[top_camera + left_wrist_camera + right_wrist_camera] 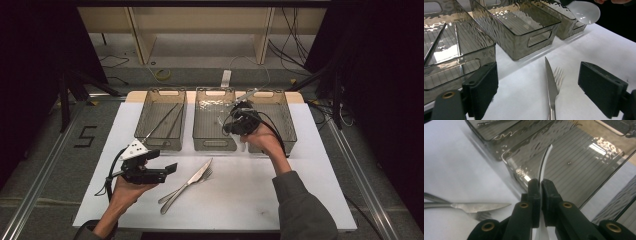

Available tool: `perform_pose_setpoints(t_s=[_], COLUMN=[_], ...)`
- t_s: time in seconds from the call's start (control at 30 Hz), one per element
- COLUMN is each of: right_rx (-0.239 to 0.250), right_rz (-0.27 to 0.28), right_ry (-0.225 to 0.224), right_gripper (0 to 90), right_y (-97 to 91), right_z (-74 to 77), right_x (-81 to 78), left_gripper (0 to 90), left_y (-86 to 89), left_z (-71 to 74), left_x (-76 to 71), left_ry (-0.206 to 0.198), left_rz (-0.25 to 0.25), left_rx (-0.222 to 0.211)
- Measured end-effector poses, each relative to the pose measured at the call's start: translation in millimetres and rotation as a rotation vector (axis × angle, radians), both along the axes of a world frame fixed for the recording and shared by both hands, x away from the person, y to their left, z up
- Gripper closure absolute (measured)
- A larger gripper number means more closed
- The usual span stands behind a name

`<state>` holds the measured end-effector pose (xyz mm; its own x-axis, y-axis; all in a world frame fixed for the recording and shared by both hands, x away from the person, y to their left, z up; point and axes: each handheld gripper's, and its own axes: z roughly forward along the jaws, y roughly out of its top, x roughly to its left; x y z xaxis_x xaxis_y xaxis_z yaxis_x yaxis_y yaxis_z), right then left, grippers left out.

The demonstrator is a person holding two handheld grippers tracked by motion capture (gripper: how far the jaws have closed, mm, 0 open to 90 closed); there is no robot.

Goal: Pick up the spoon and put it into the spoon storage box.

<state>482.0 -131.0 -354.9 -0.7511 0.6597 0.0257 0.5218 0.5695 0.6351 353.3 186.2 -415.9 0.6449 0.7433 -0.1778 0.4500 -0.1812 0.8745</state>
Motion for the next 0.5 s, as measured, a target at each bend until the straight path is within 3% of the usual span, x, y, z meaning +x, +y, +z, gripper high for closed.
perform_pose_setpoints(t_s=[0.37,0.5], right_rx=[0.006,0.007], right_rz=[-0.054,-0.078], right_ry=[-0.012,-0.012], right_gripper=[86.7,86.7], right_y=[7.5,10.9], right_z=[10.2,12.8], right_x=[30.3,41.8], left_gripper=[15.8,15.7], left_y=[0.7,1.0], left_z=[0.2,0.6], left_x=[0.2,0.2], left_ry=[-0.001,0.004], left_rz=[-0.006,-0.005], left_rx=[0.003,-0.016])
